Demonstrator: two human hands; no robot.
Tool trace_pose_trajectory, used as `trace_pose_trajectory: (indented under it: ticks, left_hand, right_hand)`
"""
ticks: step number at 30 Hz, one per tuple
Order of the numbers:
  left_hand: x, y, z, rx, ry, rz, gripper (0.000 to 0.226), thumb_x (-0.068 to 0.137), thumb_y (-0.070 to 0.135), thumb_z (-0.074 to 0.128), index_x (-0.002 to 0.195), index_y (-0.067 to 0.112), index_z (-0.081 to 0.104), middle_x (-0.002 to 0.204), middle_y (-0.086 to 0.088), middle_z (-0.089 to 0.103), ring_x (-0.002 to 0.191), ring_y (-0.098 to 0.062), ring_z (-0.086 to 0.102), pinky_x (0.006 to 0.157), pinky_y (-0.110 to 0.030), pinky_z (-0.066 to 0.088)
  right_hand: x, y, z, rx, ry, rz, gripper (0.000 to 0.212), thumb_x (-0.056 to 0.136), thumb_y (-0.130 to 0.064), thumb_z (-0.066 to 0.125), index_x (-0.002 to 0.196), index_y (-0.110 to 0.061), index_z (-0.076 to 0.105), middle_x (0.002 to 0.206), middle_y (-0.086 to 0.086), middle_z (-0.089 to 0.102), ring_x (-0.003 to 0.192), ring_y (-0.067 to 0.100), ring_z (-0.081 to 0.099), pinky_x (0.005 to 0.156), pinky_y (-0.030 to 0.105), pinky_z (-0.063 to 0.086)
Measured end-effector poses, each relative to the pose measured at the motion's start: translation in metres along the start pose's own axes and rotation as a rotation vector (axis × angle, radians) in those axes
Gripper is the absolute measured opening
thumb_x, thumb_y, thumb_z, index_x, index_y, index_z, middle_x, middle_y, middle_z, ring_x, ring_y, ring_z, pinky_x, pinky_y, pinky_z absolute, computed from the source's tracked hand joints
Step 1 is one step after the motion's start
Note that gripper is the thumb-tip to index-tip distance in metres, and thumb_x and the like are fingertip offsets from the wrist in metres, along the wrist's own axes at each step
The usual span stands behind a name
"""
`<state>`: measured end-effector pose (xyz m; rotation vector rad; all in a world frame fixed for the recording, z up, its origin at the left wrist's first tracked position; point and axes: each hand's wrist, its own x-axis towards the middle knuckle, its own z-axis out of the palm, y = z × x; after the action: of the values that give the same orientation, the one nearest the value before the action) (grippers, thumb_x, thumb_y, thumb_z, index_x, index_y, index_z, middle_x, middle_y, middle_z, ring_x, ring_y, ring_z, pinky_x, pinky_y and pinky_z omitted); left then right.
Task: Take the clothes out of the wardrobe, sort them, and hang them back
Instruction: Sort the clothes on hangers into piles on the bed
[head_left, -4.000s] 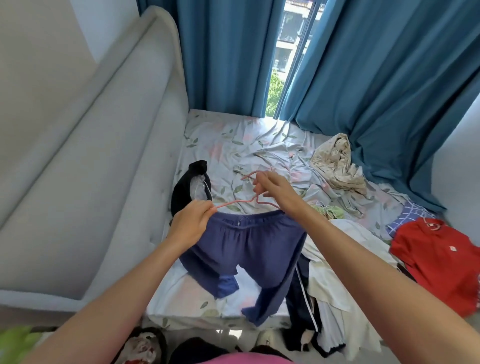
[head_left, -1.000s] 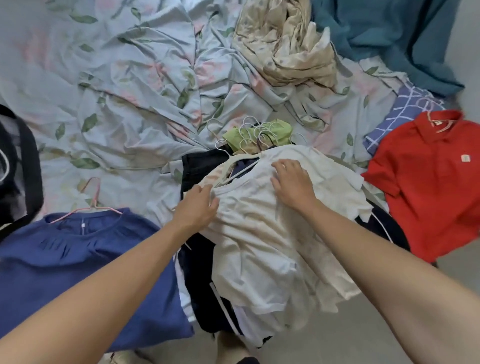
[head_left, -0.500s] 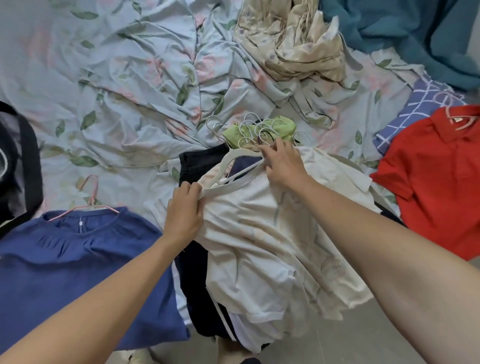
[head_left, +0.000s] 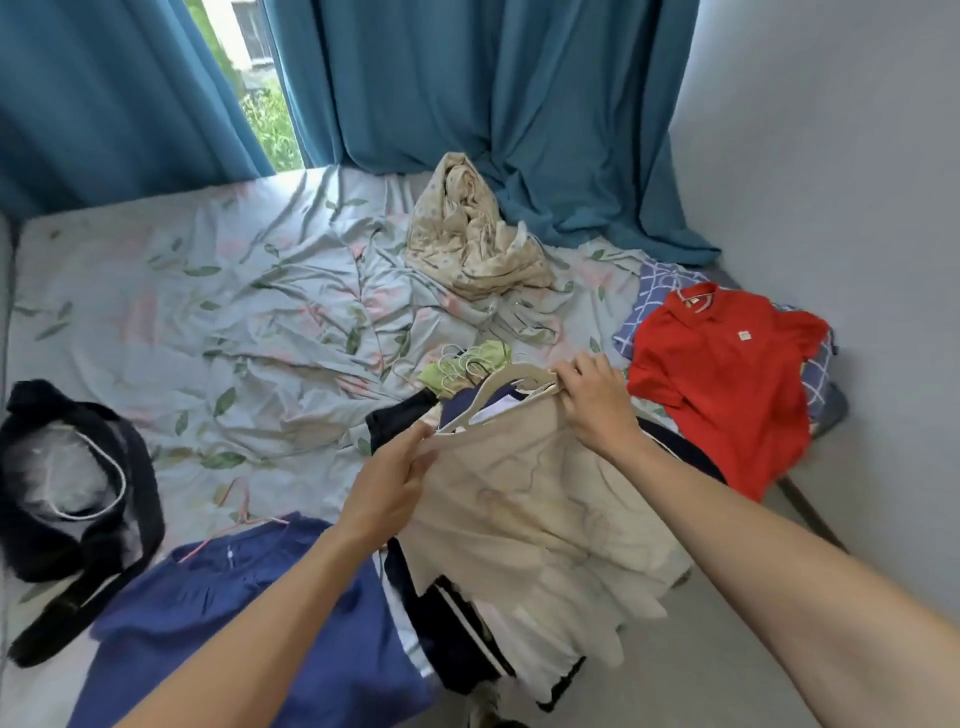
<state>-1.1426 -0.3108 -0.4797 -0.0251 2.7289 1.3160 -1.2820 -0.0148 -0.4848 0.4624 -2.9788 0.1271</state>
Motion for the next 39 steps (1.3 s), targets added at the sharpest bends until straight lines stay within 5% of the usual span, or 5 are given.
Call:
trace_pose_trajectory:
  ticks: [14, 21, 30, 35, 39]
  left_hand:
    - [-0.189, 0.171, -0.115, -0.016, -0.067, 0.387, 0.013, 0.103, 0.043, 0.058, 0.096, 0.033, 0.057, 0.085, 0.011, 0.065, 0.083, -0.008, 0.063, 0.08, -0.042, 0.052]
    - [-0.227, 0.219, -0.071, -0.046, -0.015, 0.436, 0.021, 0.102, 0.044, 0.058, 0.09, 0.026, 0.056, 0.08, 0.008, 0.062, 0.078, -0.012, 0.06, 0.067, -0.041, 0.048]
    - [-0.259, 0.306, 0.039, 0.065, -0.074, 0.529, 0.027, 0.107, 0.037, 0.051, 0.083, 0.027, 0.042, 0.071, 0.009, 0.053, 0.07, -0.013, 0.053, 0.055, -0.032, 0.032]
    - [-0.26, 0.361, 0.102, 0.07, -0.259, 0.62, 0.028, 0.108, 0.056, 0.039, 0.11, 0.031, 0.053, 0.086, 0.012, 0.063, 0.081, -0.008, 0.059, 0.068, -0.029, 0.045]
    - [-0.231, 0.406, 0.145, 0.021, -0.236, 0.583, 0.026, 0.108, 0.056, 0.038, 0.118, 0.04, 0.056, 0.083, 0.015, 0.061, 0.08, -0.004, 0.06, 0.067, -0.028, 0.044]
  right_hand:
    - [-0.217, -0.097, -0.261, 0.181, 0.47, 0.358, 0.029, 0.086, -0.02, 0.069, 0.114, -0.021, 0.063, 0.119, 0.004, 0.048, 0.107, 0.027, 0.044, 0.094, 0.037, 0.041]
    - [-0.256, -0.13, -0.313, 1.243, 0.36, 0.658, 0.022, 0.095, -0.025, 0.071, 0.113, -0.025, 0.058, 0.091, 0.01, 0.076, 0.079, 0.014, 0.071, 0.082, 0.038, 0.057]
    - [-0.324, -0.044, -0.347, 1.437, 0.384, 0.823, 0.045, 0.09, -0.015, 0.079, 0.123, -0.024, 0.049, 0.097, 0.008, 0.079, 0.083, 0.005, 0.074, 0.087, 0.029, 0.058]
    - [-0.348, 0.044, -0.354, 1.364, 0.335, 0.862, 0.036, 0.087, -0.006, 0.066, 0.122, -0.013, 0.064, 0.091, 0.001, 0.079, 0.096, 0.023, 0.076, 0.096, 0.049, 0.06]
    - [-0.359, 0.128, -0.367, 1.252, 0.266, 0.843, 0.03, 0.082, -0.004, 0.065, 0.111, -0.009, 0.072, 0.092, 0.007, 0.078, 0.083, 0.023, 0.074, 0.084, 0.044, 0.063]
